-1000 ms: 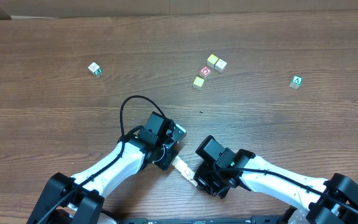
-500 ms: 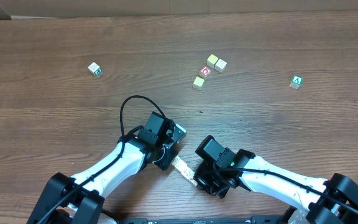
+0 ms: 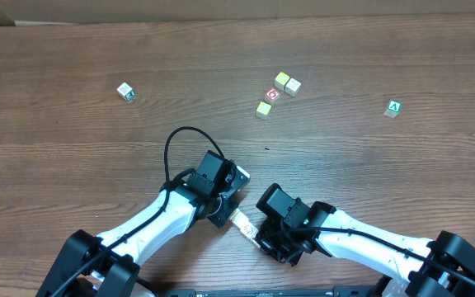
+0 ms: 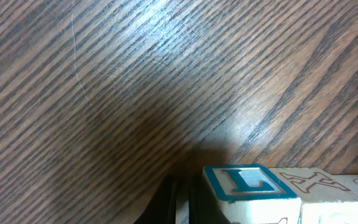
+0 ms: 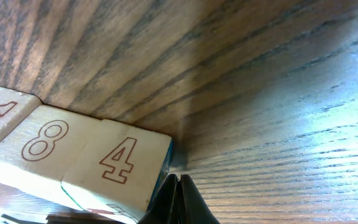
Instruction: Flip 4 blocks
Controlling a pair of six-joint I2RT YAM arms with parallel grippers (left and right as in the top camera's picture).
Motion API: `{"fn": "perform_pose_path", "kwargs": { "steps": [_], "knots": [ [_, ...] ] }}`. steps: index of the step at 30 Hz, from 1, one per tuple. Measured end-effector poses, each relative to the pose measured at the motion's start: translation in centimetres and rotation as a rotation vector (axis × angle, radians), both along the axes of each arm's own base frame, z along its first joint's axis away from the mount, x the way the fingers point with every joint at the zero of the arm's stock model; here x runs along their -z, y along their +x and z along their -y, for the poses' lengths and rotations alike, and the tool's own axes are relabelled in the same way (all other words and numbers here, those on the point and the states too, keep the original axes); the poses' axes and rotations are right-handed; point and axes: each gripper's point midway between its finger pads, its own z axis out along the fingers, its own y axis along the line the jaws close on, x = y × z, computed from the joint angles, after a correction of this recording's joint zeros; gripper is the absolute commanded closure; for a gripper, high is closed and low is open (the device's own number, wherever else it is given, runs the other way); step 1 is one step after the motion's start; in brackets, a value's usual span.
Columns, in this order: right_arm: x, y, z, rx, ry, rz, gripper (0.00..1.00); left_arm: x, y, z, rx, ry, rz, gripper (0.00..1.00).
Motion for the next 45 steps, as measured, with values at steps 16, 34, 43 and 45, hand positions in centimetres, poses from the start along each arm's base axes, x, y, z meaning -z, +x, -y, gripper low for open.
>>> {"fn": "perform_pose_path", "kwargs": {
  "steps": [16,34,43,45],
  "knots": [
    [0.0,-0.4,-0.3,-0.015,0.005,0.004,0.96,-0.1,0.9,0.5,0.0,-0.024,0.041,0.96],
    [-0.1,-0.3,-0.4,-0.01,0.007,0.004,0.96,-0.2,1.3,0.8,0.047,-0.024,0.071,0.96],
    [0.1,-0.3,-0.2,0.001,-0.009,0.008,0.96,-0.2,1.4,1.0,0.07,-0.02,0.083,0.96],
    [0.2,-0.2,0.0,0.004,-0.019,0.014,0.96,-0.2,1.3,1.0,0.073,-0.02,0.082,0.96]
  ]
}}
